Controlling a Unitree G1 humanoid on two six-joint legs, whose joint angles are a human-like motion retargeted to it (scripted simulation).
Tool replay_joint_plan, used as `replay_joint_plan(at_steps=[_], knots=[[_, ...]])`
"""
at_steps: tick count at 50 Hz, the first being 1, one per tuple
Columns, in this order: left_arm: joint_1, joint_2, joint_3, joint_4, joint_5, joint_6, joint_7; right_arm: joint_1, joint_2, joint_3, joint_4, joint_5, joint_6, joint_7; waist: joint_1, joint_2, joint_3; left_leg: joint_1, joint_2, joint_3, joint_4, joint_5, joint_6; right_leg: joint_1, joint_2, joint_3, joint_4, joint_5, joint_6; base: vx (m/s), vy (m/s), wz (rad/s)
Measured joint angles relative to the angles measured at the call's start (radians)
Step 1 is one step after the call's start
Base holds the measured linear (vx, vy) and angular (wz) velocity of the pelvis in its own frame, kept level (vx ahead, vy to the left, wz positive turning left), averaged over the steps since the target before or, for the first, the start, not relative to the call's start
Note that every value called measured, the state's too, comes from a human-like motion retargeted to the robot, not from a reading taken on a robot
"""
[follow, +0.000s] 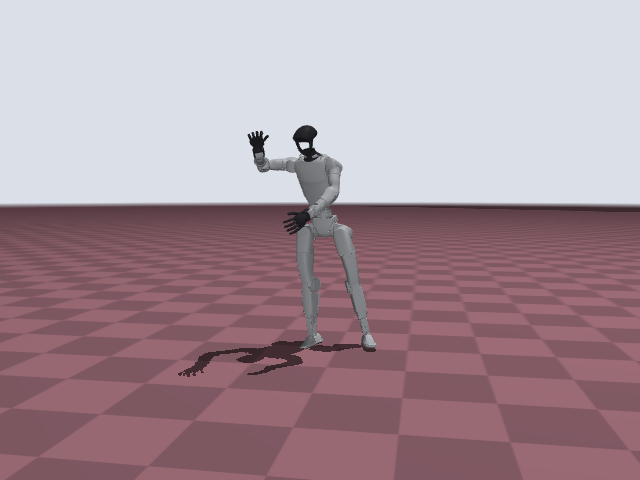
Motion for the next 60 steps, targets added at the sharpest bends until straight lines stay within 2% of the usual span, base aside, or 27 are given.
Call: replay_joint_plan(at_steps=[9,13,16,20,26,31,35,40,45,50,56,60], knots=[[-0.65,0.169,0.012,0.102,-0.164,0.027,0.125,0.007,-0.039,0.052,0.012,0.048,0.002,0.023,0.023,0.048,-0.055,0.03,0.027,-0.037,0.0,0.004,0.001,0.024,0.01,-0.032,0.058,-0.048,0.0,0.05,-0.03,0.15],[-0.799,0.204,-0.026,0.138,-0.201,0.043,0.12,-0.01,-0.064,0.064,0.0,0.065,-0.004,0.025,0.047,0.046,-0.062,0.04,0.038,-0.043,0.001,0.007,0.002,0.032,0.018,-0.036,0.067,-0.055,0.0,0.01,-0.03,0.02],[-0.821,0.206,-0.042,0.13,-0.216,0.048,0.103,-0.025,-0.082,0.065,-0.009,0.067,-0.005,0.023,0.069,0.037,-0.056,0.039,0.042,-0.048,0.004,0.009,0.006,0.036,0.022,-0.039,0.066,-0.054,0.0,0.0,0.0,0.0],[-0.725,0.182,-0.025,0.067,-0.223,0.042,0.072,-0.038,-0.101,0.052,-0.021,0.055,0.002,0.013,0.097,0.02,-0.038,0.034,0.045,-0.054,0.001,0.016,0.007,0.036,0.026,-0.044,0.056,-0.048,0.0,-0.05,-0.02,0.04],[-0.345,0.113,0.03,-0.045,-0.164,0.051,0.031,-0.034,-0.099,0.007,-0.042,0.026,0.013,-0.014,0.107,-0.022,0.011,0.007,0.046,-0.07,0.0,0.025,0.001,0.027,0.028,-0.057,0.034,-0.033,0.0,-0.09,-0.02,0.1],[-0.004,0.034,0.08,0.015,-0.099,0.083,0.015,-0.02,-0.077,-0.031,-0.054,0.009,0.014,-0.032,0.092,-0.073,0.054,-0.033,0.036,-0.083,0.0,0.036,0.001,0.01,0.024,-0.073,0.007,-0.012,0.0,-0.12,0.0,0.15],[0.175,-0.012,0.141,0.085,-0.081,0.091,-0.014,-0.008,-0.065,-0.035,-0.058,0.01,0.005,-0.03,0.094,-0.099,0.08,-0.064,0.027,-0.095,0.0,0.048,0.0,-0.003,0.023,-0.09,-0.014,0.007,0.0,-0.11,0.0,0.18],[0.22,0.081,0.155,0.026,-0.092,0.093,-0.048,0.035,-0.059,-0.027,-0.053,-0.018,0.015,-0.002,0.117,-0.077,0.053,-0.093,0.022,-0.119,0.0,0.054,-0.001,-0.012,0.018,-0.119,-0.021,0.009,0.0,-0.02,0.0,0.28],[0.0,0.285,0.11,-0.05,-0.174,0.085,-0.03,0.07,-0.076,0.001,-0.034,-0.004,0.025,0.022,0.162,-0.017,0.002,-0.102,0.02,-0.155,0.0,0.052,-0.001,-0.008,0.008,-0.15,0.0,-0.012,0.0,0.06,0.02,0.38],[-0.387,0.431,0.05,0.008,-0.26,0.056,0.049,0.071,-0.098,0.039,-0.017,0.017,0.027,0.028,0.202,0.037,-0.054,-0.099,0.017,-0.19,0.0,0.046,0.0,0.002,-0.009,-0.175,0.035,-0.043,0.0,0.11,0.05,0.36],[-0.821,0.503,-0.066,0.098,-0.289,0.036,0.096,0.019,-0.121,0.09,-0.01,0.016,0.025,0.023,0.232,0.059,-0.086,-0.08,0.006,-0.211,0.0,0.032,0.0,0.025,-0.034,-0.181,0.059,-0.07,0.0,0.12,0.07,0.19],[-0.979,0.511,-0.15,0.1,-0.288,0.037,0.083,-0.021,-0.13,0.107,-0.011,0.005,0.026,0.017,0.245,0.051,-0.082,-0.061,-0.002,-0.211,0.0,0.023,0.0,0.046,-0.046,-0.174,0.058,-0.078,0.0,0.08,0.06,0.03]])
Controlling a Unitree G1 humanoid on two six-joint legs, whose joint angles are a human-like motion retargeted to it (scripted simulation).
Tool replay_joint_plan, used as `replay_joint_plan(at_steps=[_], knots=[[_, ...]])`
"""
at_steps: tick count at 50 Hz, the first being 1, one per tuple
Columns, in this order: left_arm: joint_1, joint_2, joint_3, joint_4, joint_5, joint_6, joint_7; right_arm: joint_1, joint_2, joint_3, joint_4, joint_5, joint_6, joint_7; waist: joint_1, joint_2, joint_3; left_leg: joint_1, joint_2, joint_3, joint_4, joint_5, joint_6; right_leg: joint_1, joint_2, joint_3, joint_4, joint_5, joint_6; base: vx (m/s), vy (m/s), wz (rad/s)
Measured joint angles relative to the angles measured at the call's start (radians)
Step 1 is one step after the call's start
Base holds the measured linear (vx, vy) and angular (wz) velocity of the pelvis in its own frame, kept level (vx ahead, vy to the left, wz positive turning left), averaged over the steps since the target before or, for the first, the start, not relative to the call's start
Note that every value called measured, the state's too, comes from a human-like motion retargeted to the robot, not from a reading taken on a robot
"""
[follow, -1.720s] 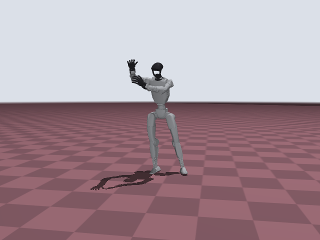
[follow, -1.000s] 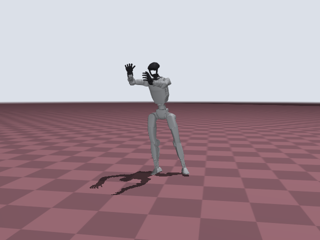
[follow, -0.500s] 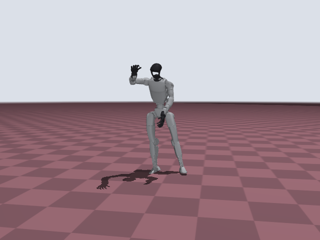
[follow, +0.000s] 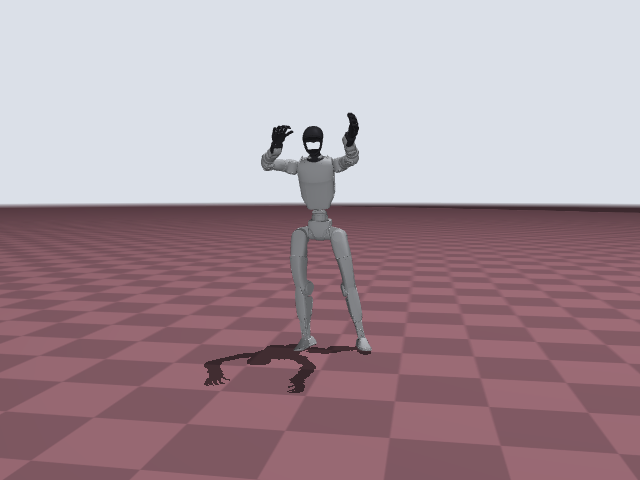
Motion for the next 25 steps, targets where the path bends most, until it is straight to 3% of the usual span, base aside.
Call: replay_joint_plan(at_steps=[6,13,20,25], knots=[[0.083,-0.043,0.006,-0.124,0.016,-0.01,-0.053,-0.009,-0.007,-0.031,-0.017,-0.024,0.007,-0.008,0.011,-0.018,0.018,0.006,-0.001,0.009,0.0,-0.003,0.0,0.006,0.002,0.011,-0.012,0.009,0.0,0.0,0.0,0.0],[0.56,-0.198,0.098,-0.279,0.09,0.007,-0.079,0.031,0.005,-0.086,-0.066,-0.041,0.013,-0.017,-0.023,-0.032,0.057,-0.013,0.01,0.021,0.0,0.006,0.0,-0.023,0.02,0.019,-0.016,0.029,0.0,-0.07,-0.03,-0.12],[1.018,-0.446,0.184,-0.13,0.239,0.049,-0.118,0.022,0.052,-0.106,-0.121,-0.055,-0.012,-0.027,-0.131,-0.101,0.14,-0.032,0.003,0.05,0.0,0.014,-0.001,-0.05,0.024,0.042,-0.037,0.058,0.0,-0.08,0.0,-0.2],[1.169,-0.589,0.274,-0.03,0.321,0.037,-0.097,0.027,0.073,-0.11,-0.162,-0.079,-0.032,-0.034,-0.192,-0.143,0.156,-0.047,-0.009,0.077,0.0,0.02,-0.001,-0.065,0.025,0.06,-0.071,0.087,0.0,-0.06,0.01,-0.24]])
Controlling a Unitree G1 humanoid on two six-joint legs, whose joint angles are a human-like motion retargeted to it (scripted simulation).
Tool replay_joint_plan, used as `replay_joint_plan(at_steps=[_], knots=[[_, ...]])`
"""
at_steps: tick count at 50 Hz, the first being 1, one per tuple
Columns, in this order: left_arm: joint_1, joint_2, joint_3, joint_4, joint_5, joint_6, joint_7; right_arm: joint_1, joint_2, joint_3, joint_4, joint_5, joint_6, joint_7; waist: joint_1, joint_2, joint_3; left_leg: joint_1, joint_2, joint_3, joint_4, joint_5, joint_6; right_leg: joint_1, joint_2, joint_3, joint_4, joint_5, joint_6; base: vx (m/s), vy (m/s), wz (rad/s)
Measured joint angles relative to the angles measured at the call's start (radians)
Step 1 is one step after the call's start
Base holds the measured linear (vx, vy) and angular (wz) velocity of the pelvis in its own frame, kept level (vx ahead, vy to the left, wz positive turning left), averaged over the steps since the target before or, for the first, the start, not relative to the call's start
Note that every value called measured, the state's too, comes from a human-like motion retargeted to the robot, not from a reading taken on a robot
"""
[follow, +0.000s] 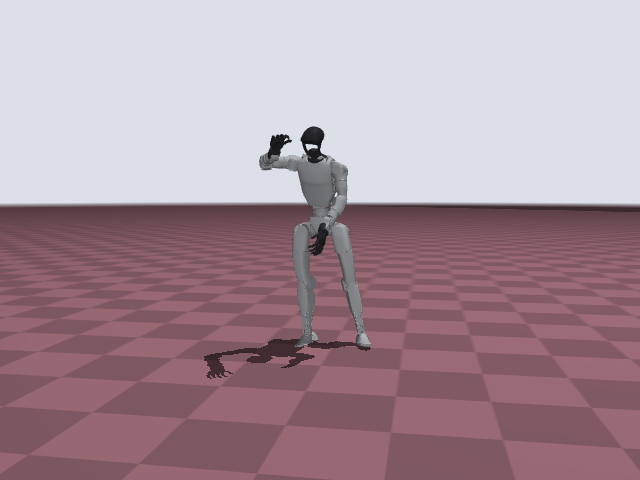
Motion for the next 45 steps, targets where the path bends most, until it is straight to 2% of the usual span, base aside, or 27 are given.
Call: replay_joint_plan(at_steps=[3,7,15,21,25,28,31,35,38,40,45], knots=[[-0.019,-0.01,-0.002,-0.017,0.018,-0.007,0.0,0.012,0.005,0.006,-0.006,-0.003,-0.005,0.005,-0.012,0.0,-0.014,-0.008,-0.001,0.014,0.0,0.003,0.0,-0.01,0.004,0.009,-0.015,0.012,0.0,-0.02,-0.02,-0.22],[-0.163,0.049,-0.028,-0.087,0.018,-0.024,0.002,0.031,0.005,0.022,0.005,0.005,-0.006,0.018,-0.007,0.022,-0.038,-0.002,0.003,0.027,0.0,0.003,0.0,-0.009,0.011,0.017,-0.021,0.014,0.0,0.0,-0.01,-0.05],[-0.662,0.221,-0.052,-0.159,-0.038,-0.079,0.117,0.037,-0.028,0.061,0.048,0.032,-0.006,0.043,0.02,0.084,-0.09,0.03,0.02,0.036,0.0,-0.003,0.0,0.007,0.024,0.02,0.005,-0.012,0.0,0.06,-0.04,-0.06],[-0.996,0.32,-0.099,-0.123,-0.014,-0.111,0.204,-0.003,-0.047,0.105,0.067,0.066,-0.026,0.047,0.018,0.098,-0.108,0.044,0.031,0.035,0.0,-0.002,0.0,0.016,0.035,0.017,0.018,-0.023,0.0,0.02,-0.03,0.01],[-1.108,0.339,-0.131,-0.101,-0.001,-0.106,0.246,-0.024,-0.065,0.12,0.071,0.072,-0.029,0.042,0.028,0.106,-0.114,0.049,0.04,0.033,0.0,0.0,0.0,0.02,0.044,0.014,0.02,-0.028,0.0,0.03,-0.06,0.01],[-1.103,0.353,-0.2,-0.147,0.027,-0.104,0.224,-0.034,-0.077,0.121,0.072,0.077,-0.03,0.036,0.04,0.108,-0.107,0.052,0.046,0.031,0.0,0.001,0.0,0.024,0.05,0.013,0.02,-0.03,0.0,0.01,-0.06,0.01],[-1.05,0.402,-0.323,-0.254,0.173,-0.112,0.144,-0.035,-0.081,0.113,0.072,0.077,-0.044,0.035,0.043,0.102,-0.095,0.054,0.049,0.03,0.0,0.004,0.0,0.026,0.053,0.011,0.021,-0.03,0.0,0.0,-0.02,0.0],[-1.0,0.511,-0.494,-0.377,0.647,-0.118,0.009,-0.027,-0.077,0.09,0.07,0.049,-0.076,0.055,0.027,0.079,-0.083,0.044,0.047,0.028,0.0,0.01,0.0,0.018,0.055,0.01,0.022,-0.025,0.0,-0.06,-0.04,0.04],[-0.956,0.548,-0.513,-0.36,0.844,-0.102,0.008,-0.029,-0.068,0.081,0.069,0.03,-0.086,0.065,0.012,0.056,-0.075,0.033,0.048,0.031,0.0,0.015,0.0,0.006,0.057,0.013,0.019,-0.018,0.0,-0.07,-0.04,-0.04],[-0.907,0.539,-0.457,-0.291,0.796,-0.081,0.051,-0.033,-0.059,0.076,0.07,0.03,-0.084,0.063,0.005,0.039,-0.067,0.03,0.049,0.034,0.0,0.018,0.0,0.002,0.06,0.016,0.014,-0.012,0.0,-0.06,-0.04,-0.1],[-0.862,0.377,-0.085,-0.057,0.172,-0.072,0.225,-0.045,-0.033,0.087,0.078,0.049,-0.044,0.052,0.004,0.019,-0.053,0.028,0.054,0.044,0.0,0.023,0.0,0.003,0.071,0.023,-0.006,0.004,0.0,-0.02,-0.02,-0.05]])
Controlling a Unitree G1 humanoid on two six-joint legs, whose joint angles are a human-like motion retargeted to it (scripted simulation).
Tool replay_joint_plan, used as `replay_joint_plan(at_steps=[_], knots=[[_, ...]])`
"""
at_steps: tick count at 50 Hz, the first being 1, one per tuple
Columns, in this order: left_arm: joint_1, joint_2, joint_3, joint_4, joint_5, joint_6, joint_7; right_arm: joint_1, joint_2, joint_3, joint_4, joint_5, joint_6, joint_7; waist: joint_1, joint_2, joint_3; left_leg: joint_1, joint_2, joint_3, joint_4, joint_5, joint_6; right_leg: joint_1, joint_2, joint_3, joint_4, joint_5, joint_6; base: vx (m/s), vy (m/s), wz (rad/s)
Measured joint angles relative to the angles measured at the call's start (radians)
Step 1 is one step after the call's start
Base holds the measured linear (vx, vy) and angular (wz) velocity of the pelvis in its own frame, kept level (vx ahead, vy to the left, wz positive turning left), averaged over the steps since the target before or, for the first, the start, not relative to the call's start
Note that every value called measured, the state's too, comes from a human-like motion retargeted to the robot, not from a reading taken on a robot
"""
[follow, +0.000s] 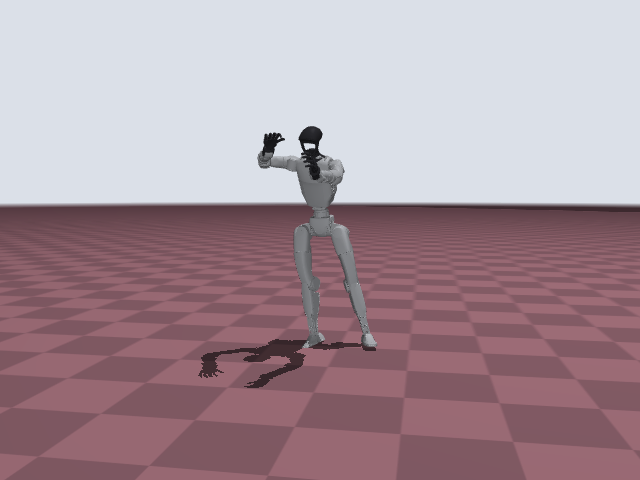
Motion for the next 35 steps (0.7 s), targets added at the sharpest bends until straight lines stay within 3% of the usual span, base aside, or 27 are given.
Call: replay_joint_plan(at_steps=[3,5,10,14,18,23,27,35], knots=[[-0.042,-0.068,0.136,0.024,-0.181,-0.01,0.066,0.003,0.007,-0.004,0.004,0.002,0.018,-0.003,0.005,0.002,-0.005,-0.01,0.004,0.0,0.0,0.004,0.0,-0.007,0.006,-0.001,-0.008,0.007,0.0,0.0,0.0,0.0],[-0.054,-0.094,0.124,-0.025,-0.214,-0.034,0.078,0.0,0.006,0.002,0.004,0.005,0.021,-0.01,0.01,0.011,-0.006,-0.013,0.007,-0.004,0.0,0.006,0.0,-0.008,0.009,-0.004,-0.008,0.007,0.0,0.0,0.0,0.0],[-0.052,-0.061,-0.128,-0.303,-0.007,-0.049,-0.041,0.005,-0.008,0.001,0.004,0.004,0.011,-0.015,0.023,0.028,-0.001,-0.009,0.009,-0.018,0.0,0.005,0.0,-0.004,0.005,-0.011,0.01,-0.008,0.0,0.0,0.0,0.0],[-0.06,-0.011,-0.232,-0.431,0.076,-0.026,-0.138,0.011,-0.011,-0.008,0.003,-0.01,0.019,-0.007,0.026,0.03,-0.005,-0.007,0.011,-0.024,0.0,0.004,0.0,-0.006,0.002,-0.01,0.023,-0.019,0.0,0.0,0.0,0.0],[-0.038,0.039,-0.198,-0.363,0.02,-0.016,-0.078,0.003,-0.014,-0.007,-0.001,-0.015,0.027,-0.018,0.028,0.025,-0.001,0.0,0.014,-0.02,0.0,0.006,0.0,0.0,0.005,-0.005,0.021,-0.019,0.0,0.0,0.0,0.0],[-0.015,0.074,-0.025,-0.13,-0.094,0.01,0.015,-0.007,-0.023,-0.004,-0.006,-0.012,0.03,-0.03,0.03,0.017,0.002,0.0,0.016,-0.013,0.0,0.012,0.0,0.005,0.012,-0.001,0.001,-0.005,0.0,0.0,0.0,0.0],[0.001,0.074,0.051,-0.071,-0.107,0.016,0.028,0.001,-0.038,-0.011,-0.002,0.001,0.024,-0.037,0.032,0.015,0.007,-0.006,0.016,-0.019,0.0,0.018,0.0,0.007,0.015,-0.007,-0.007,0.0,0.0,0.0,0.0,0.0],[0.085,-0.086,-0.122,-0.336,-0.025,-0.002,-0.064,0.051,-0.059,-0.048,0.033,0.013,0.026,-0.042,0.041,0.005,0.024,-0.022,0.027,-0.063,0.0,0.024,0.0,0.001,0.014,-0.035,0.02,-0.02,0.0,-0.01,-0.02,0.2]])
